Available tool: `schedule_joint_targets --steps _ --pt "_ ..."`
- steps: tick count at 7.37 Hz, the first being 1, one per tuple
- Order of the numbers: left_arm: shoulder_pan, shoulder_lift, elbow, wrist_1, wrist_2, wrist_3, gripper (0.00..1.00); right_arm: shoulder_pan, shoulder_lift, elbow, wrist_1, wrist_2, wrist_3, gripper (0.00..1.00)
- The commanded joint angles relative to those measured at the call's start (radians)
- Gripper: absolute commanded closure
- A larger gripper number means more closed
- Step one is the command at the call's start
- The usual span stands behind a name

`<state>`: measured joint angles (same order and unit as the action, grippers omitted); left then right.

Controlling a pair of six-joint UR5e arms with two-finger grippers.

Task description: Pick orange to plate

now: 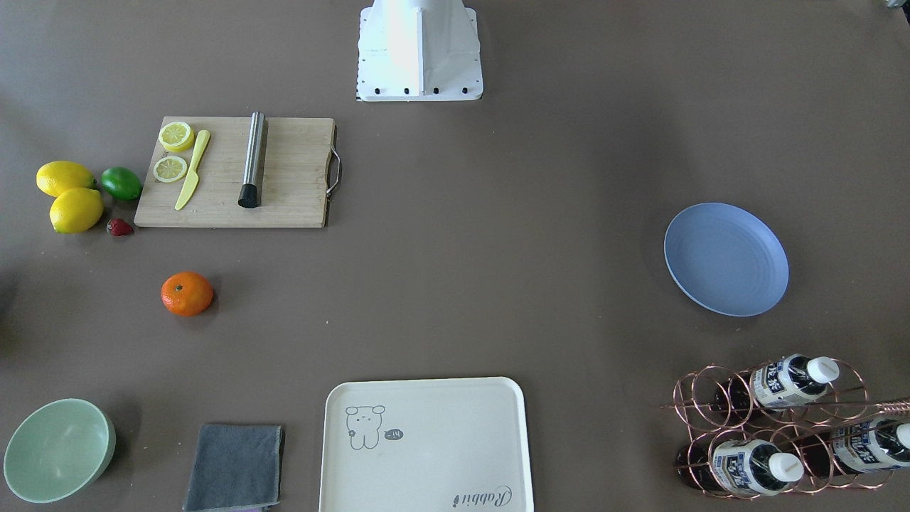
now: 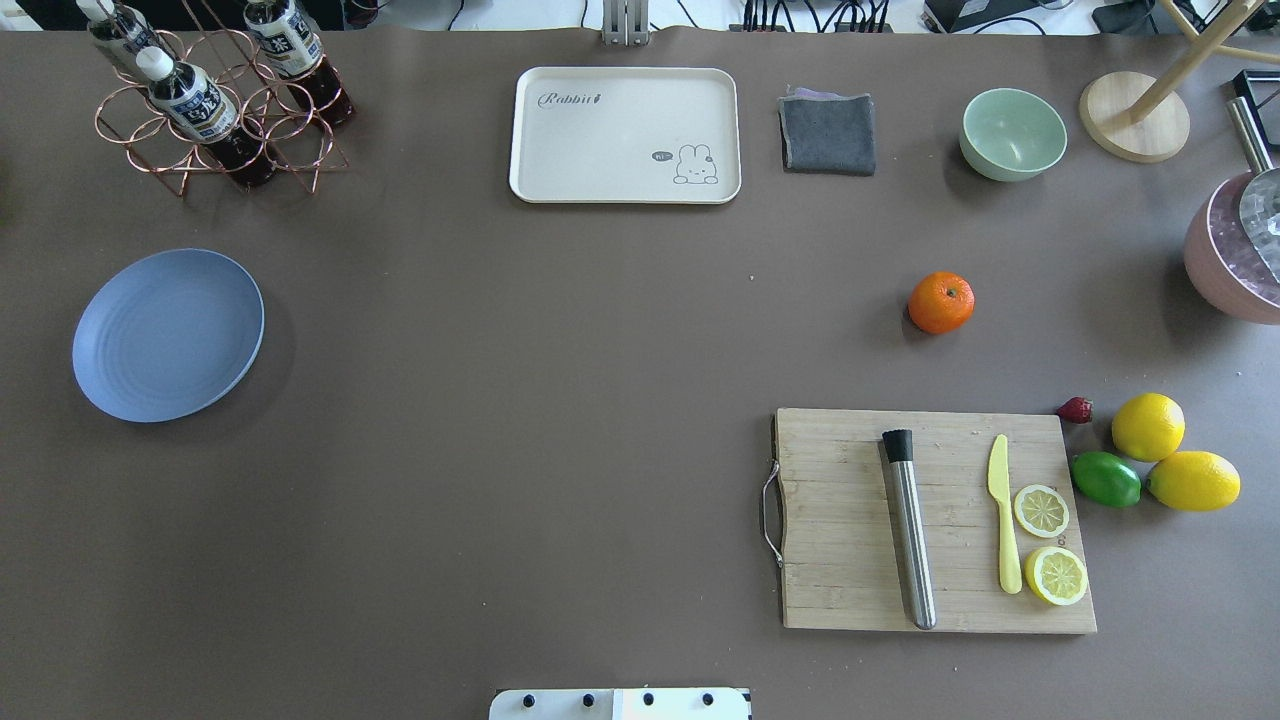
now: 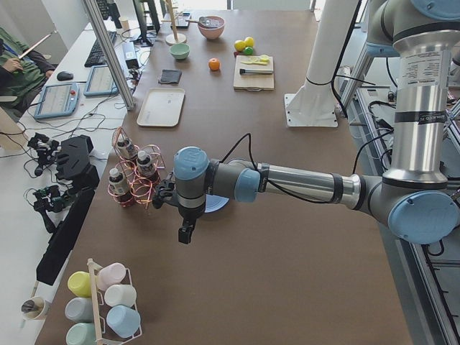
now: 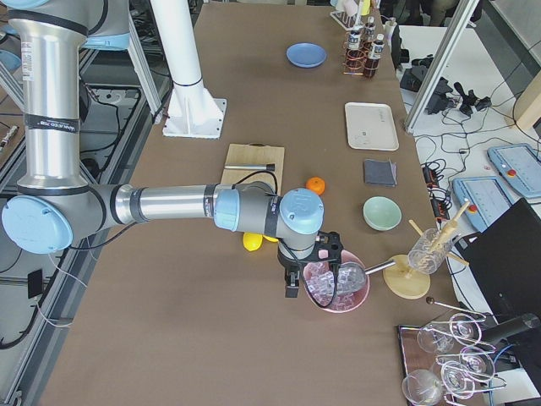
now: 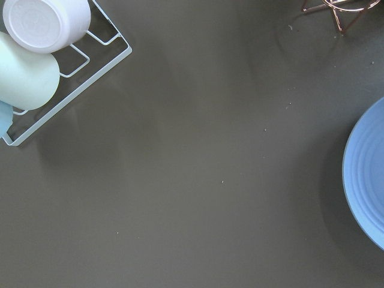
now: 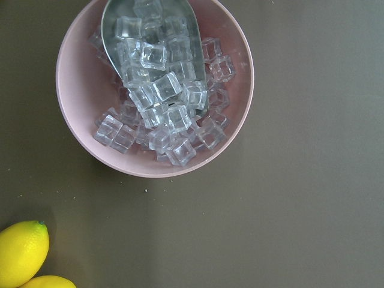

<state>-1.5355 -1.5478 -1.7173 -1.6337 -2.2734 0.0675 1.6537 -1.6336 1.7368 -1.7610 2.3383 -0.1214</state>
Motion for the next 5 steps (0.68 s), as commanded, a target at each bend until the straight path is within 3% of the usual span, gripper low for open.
schedule_joint_targets --steps 1,5 --pt "0.0 0.0 0.001 0.0 0.0 0.0 0.02 0.0 0.0 0.0 0.0 -0.001 0.0 0.0" --pt "0.0 0.002 0.001 0.0 0.0 0.006 0.02 0.0 0.0 0.0 0.0 -0.001 0.0 0.0"
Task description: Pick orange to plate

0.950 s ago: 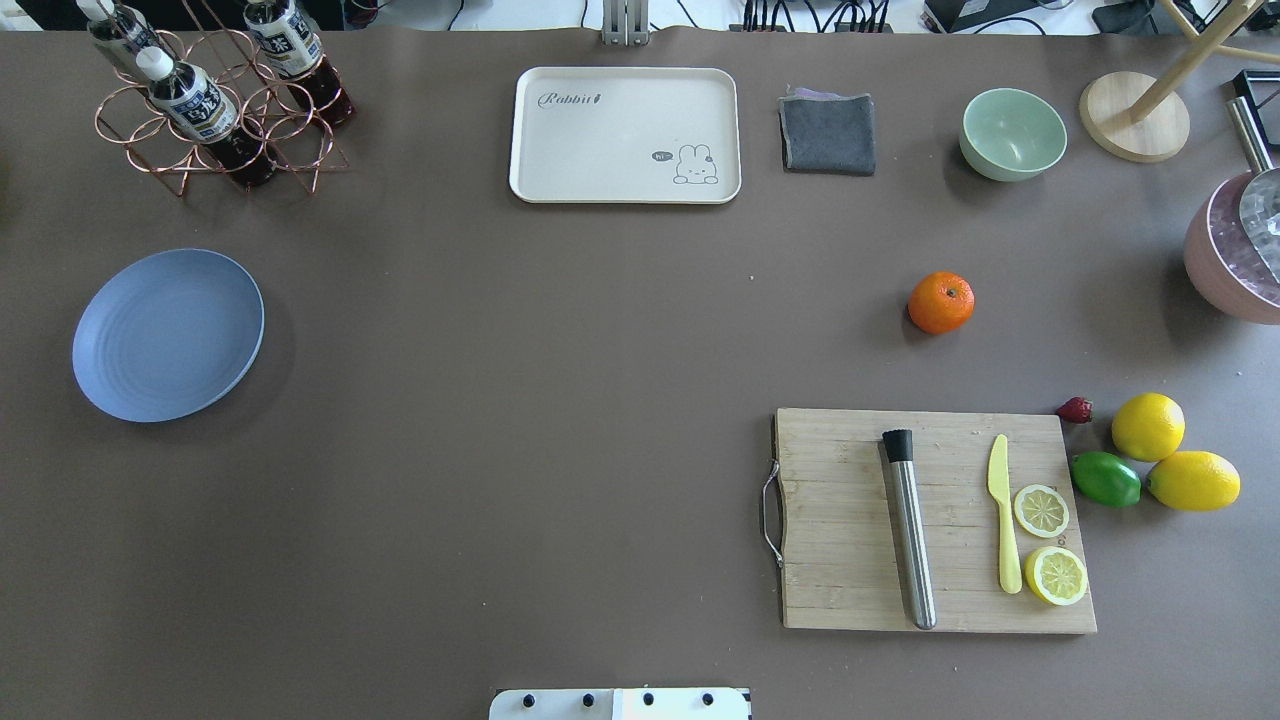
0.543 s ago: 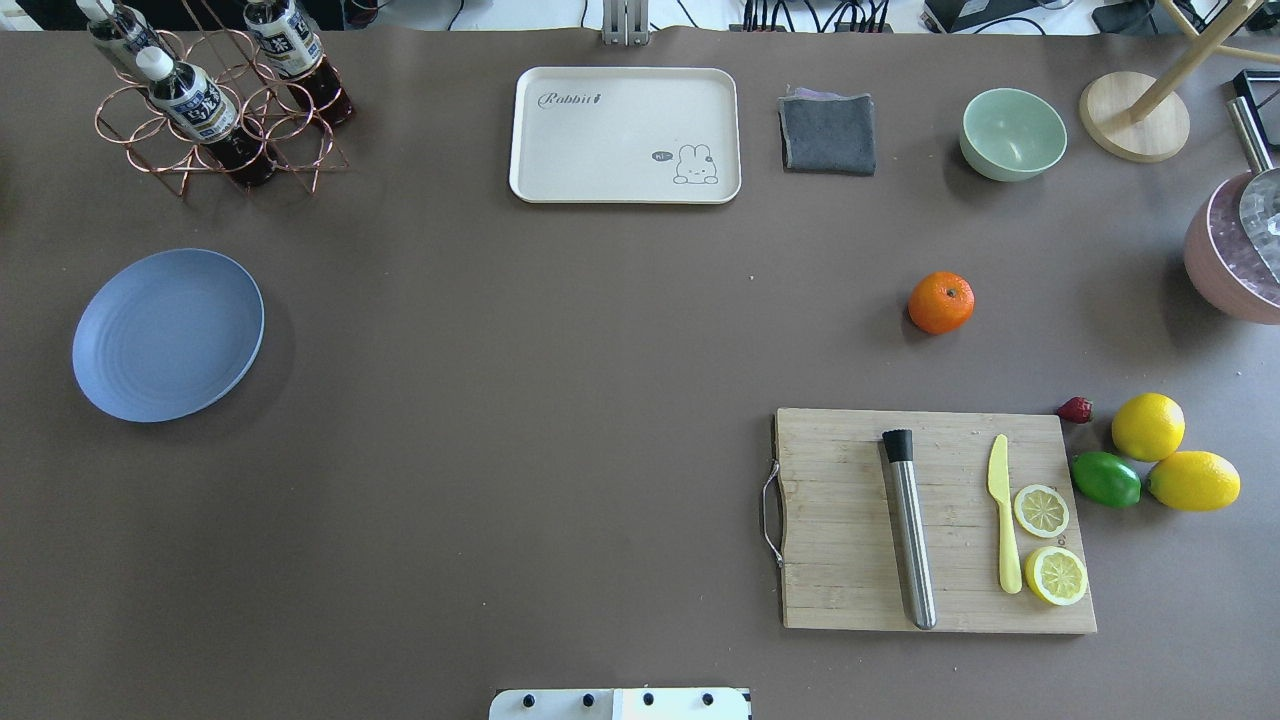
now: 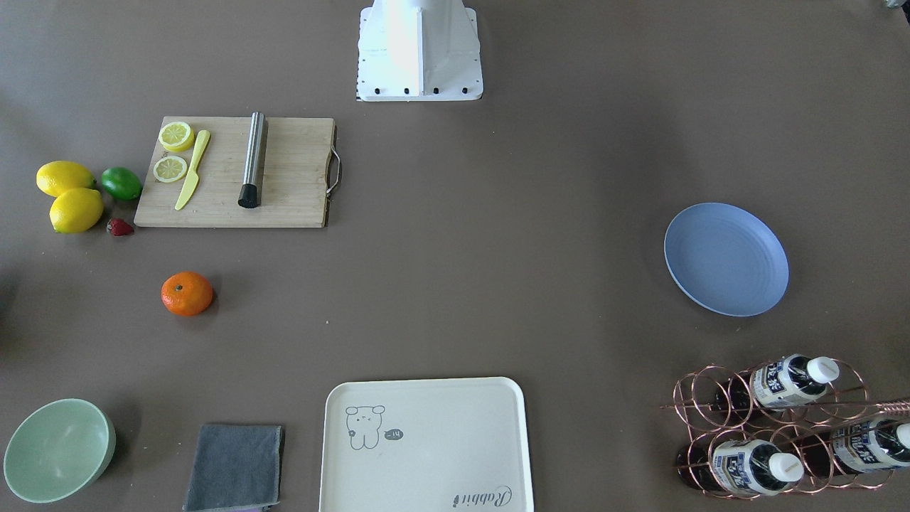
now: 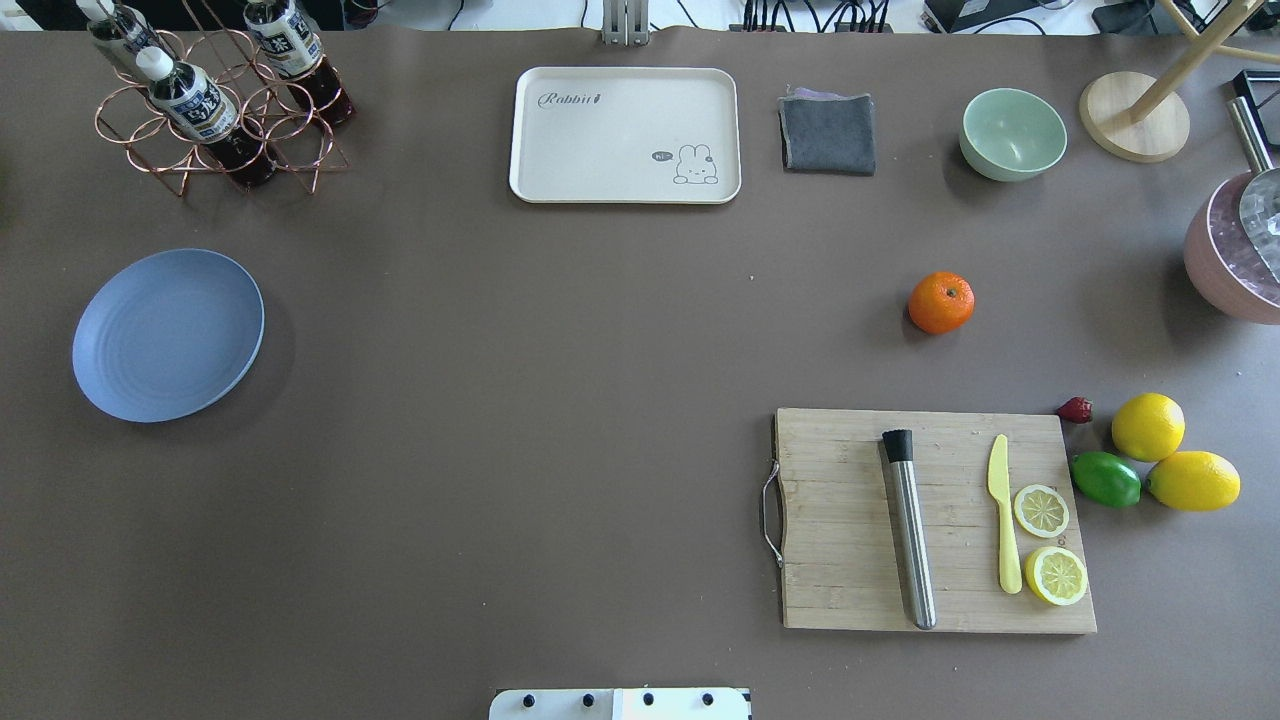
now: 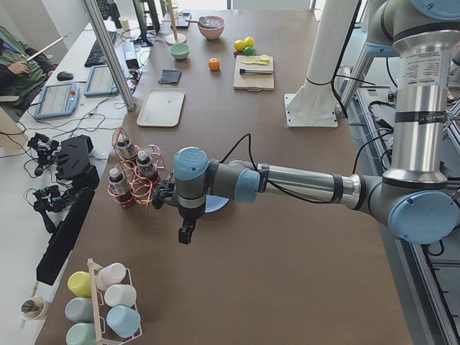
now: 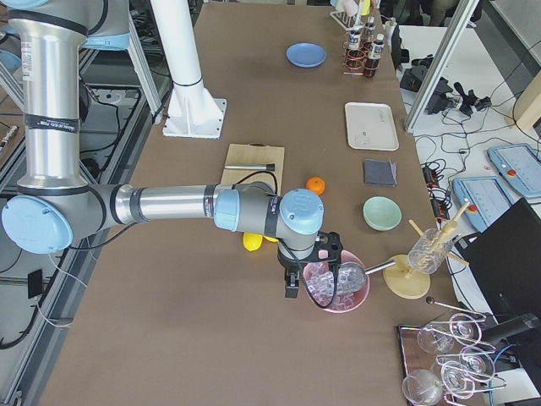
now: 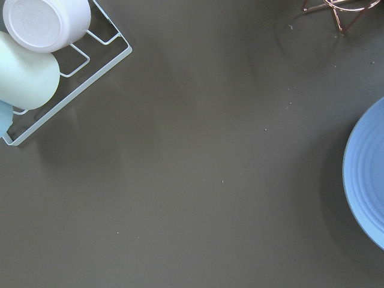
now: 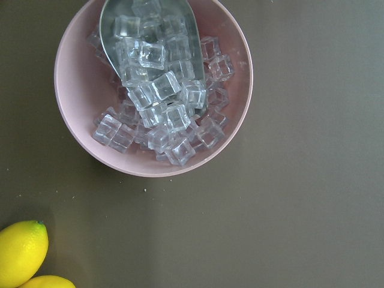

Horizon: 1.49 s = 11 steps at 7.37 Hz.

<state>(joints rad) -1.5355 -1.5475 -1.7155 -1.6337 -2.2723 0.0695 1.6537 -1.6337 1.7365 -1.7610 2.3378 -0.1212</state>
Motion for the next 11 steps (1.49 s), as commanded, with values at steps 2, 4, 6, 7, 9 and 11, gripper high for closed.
schedule_joint_targets --steps 2,4,6,7,9,11 --pt "0.0 0.001 -0.003 0.0 -0.001 0.0 0.02 0.0 0.0 0.002 0.0 0.0 0.0 0.0" --pt "0.0 0.0 -0.004 0.0 -0.001 -0.002 0.02 0.0 0.003 0.0 0.0 0.0 0.0 0.0" --pt "0.0 -0.014 0.0 0.0 -0.001 -0.003 0.02 0.0 0.003 0.0 0.0 0.0 0.002 0.0" --pt "0.0 -0.017 -0.006 0.0 0.0 0.0 0.02 0.0 0.003 0.0 0.0 0.0 0.0 0.0" --pt "0.0 -0.022 -0.003 -0.037 -0.009 0.003 0.02 0.0 0.006 0.003 0.0 0.0 0.002 0.0" --pt "0.002 -0.037 0.011 -0.064 -0.026 -0.003 0.02 0.0 0.009 0.003 0.0 0.0 0.002 0.0"
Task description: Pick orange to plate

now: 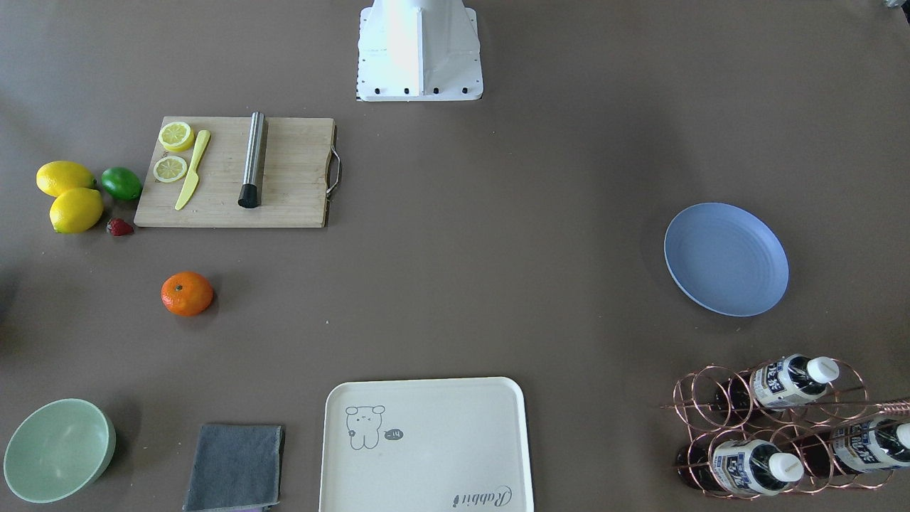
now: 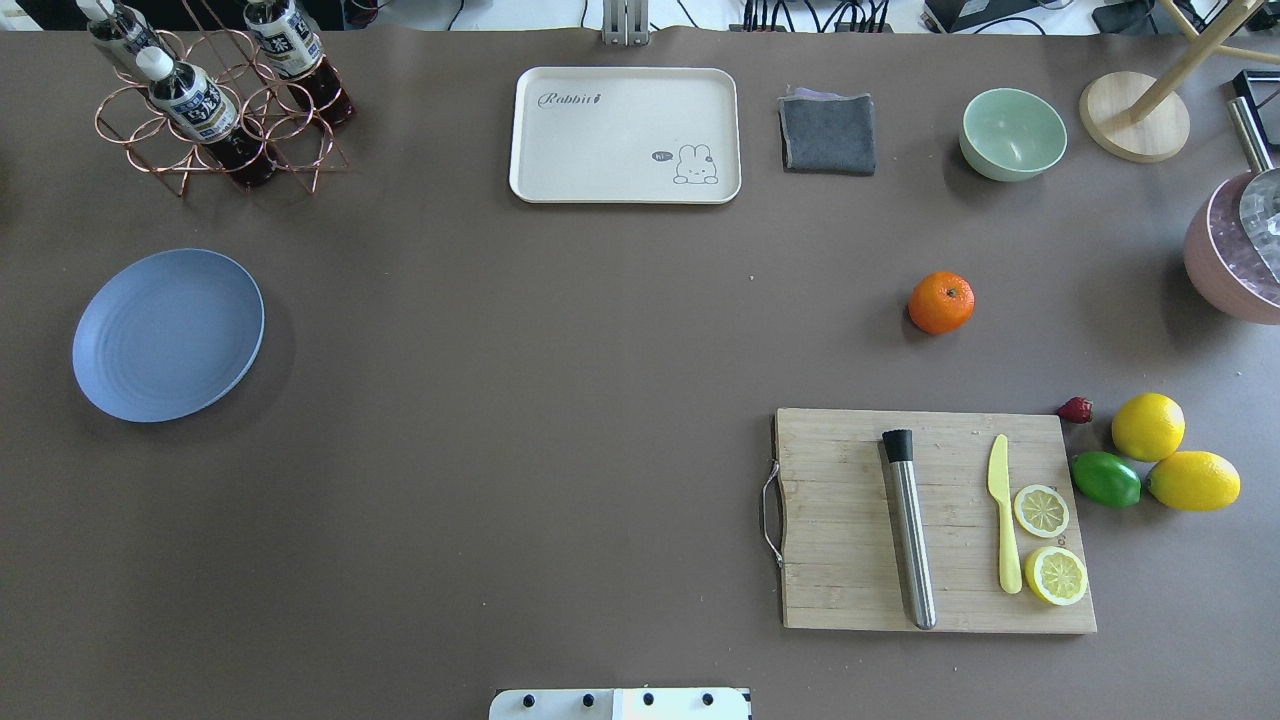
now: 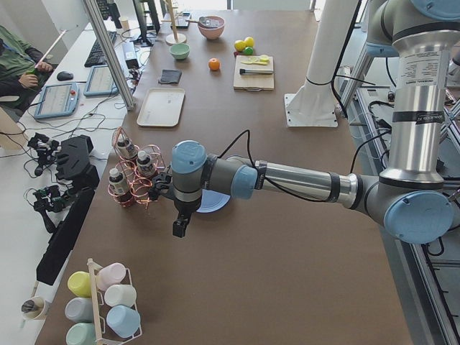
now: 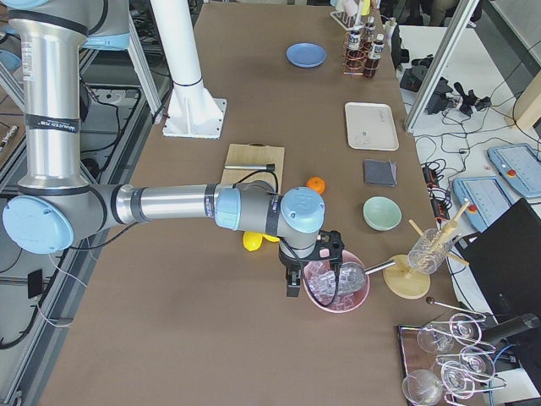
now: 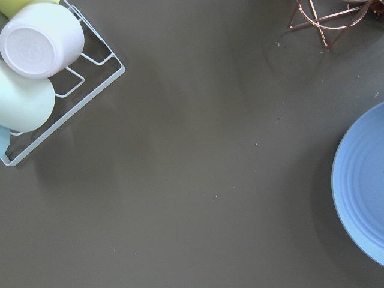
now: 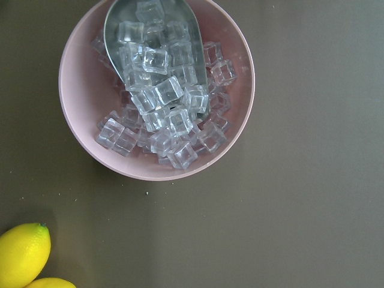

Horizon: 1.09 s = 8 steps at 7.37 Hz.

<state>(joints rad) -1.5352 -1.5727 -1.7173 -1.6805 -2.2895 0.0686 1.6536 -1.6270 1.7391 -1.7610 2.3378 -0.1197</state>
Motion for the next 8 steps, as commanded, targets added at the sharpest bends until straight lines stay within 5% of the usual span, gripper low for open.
schedule_joint_targets --steps 1,3,6,8 --pt "0.001 -0.029 0.022 -0.018 -0.008 -0.003 0.02 0.0 0.004 0.0 0.0 0.0 0.006 0.0" --pt "0.004 -0.014 0.027 -0.024 -0.011 0.006 0.02 0.0 0.006 0.007 0.0 0.002 0.009 0.0" --pt "0.016 -0.021 0.192 -0.32 -0.013 -0.088 0.02 -0.006 0.021 0.013 0.002 0.041 0.018 0.0" --pt "0.11 -0.021 0.289 -0.553 -0.013 -0.322 0.02 -0.049 0.071 0.01 0.003 0.046 0.089 0.0"
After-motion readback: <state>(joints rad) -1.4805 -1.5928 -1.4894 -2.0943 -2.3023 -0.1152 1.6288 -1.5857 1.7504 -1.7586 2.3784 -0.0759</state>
